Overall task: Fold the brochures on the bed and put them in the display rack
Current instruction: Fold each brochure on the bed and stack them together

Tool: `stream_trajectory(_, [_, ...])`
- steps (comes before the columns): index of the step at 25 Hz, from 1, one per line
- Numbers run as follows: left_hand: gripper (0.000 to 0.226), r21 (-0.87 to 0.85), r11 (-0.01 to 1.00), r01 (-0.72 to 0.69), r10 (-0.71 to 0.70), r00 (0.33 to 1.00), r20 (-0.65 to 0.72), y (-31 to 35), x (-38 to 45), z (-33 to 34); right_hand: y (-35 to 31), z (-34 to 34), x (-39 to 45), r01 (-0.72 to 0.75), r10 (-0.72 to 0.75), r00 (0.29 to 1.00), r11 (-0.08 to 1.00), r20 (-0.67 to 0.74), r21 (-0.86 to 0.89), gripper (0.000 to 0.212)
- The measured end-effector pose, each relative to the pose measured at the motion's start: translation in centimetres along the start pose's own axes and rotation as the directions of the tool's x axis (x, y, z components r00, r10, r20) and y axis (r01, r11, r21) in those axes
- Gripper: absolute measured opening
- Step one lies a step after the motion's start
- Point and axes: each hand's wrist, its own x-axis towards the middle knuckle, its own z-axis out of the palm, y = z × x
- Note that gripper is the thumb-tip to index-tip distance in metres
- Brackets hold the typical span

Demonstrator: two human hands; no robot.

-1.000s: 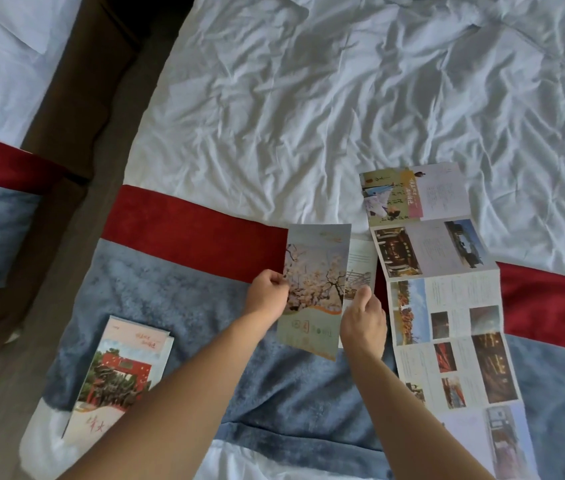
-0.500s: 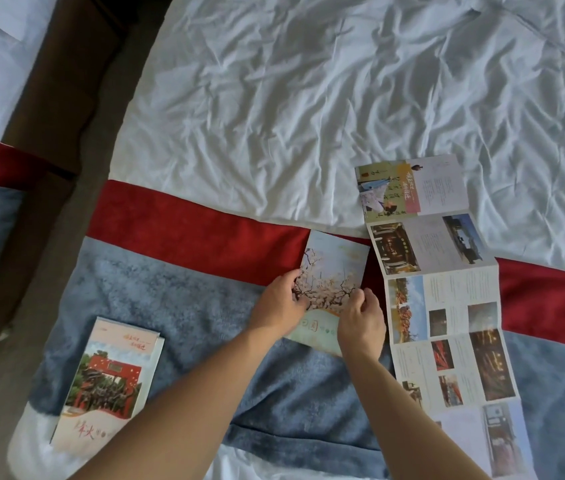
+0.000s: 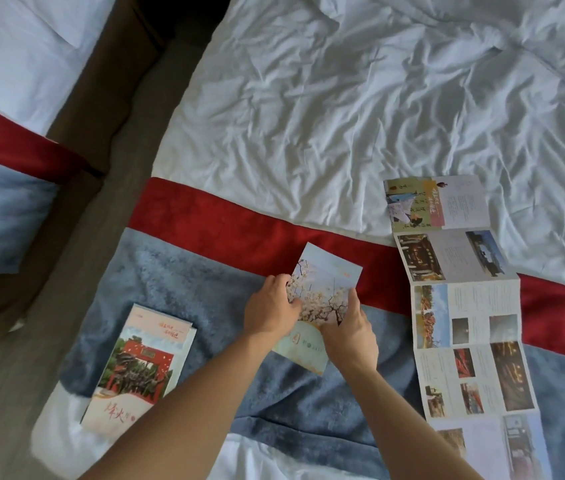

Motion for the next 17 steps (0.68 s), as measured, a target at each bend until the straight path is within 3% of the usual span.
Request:
stream_trajectory(5, [0.036,0.062,0.994,-0.087,0.094,0.988,-0.126,-5.1,-4.1,-3.8,-3.7,2.3,-5.5,0.068,-0.066,0.998,0.987,0.017,-0.142,0.082])
stream_trajectory(13, [0.040,0.124,0.992,0.026,-0.007,0.988,-0.153,-17.6,-10.1,-9.2,-9.8,11.4,-13.3,0.176,-0.161,0.982,0.969,0.094,-0.175,0.079])
stream_trajectory(17, [0.027,0.172,0.983,0.070,-0.043,0.987,-0.155,-23.6,-12.3,-11.1,-11.8,16.9,-16.6,0.222,-0.194,0.969,0.954,0.151,-0.201,0.082])
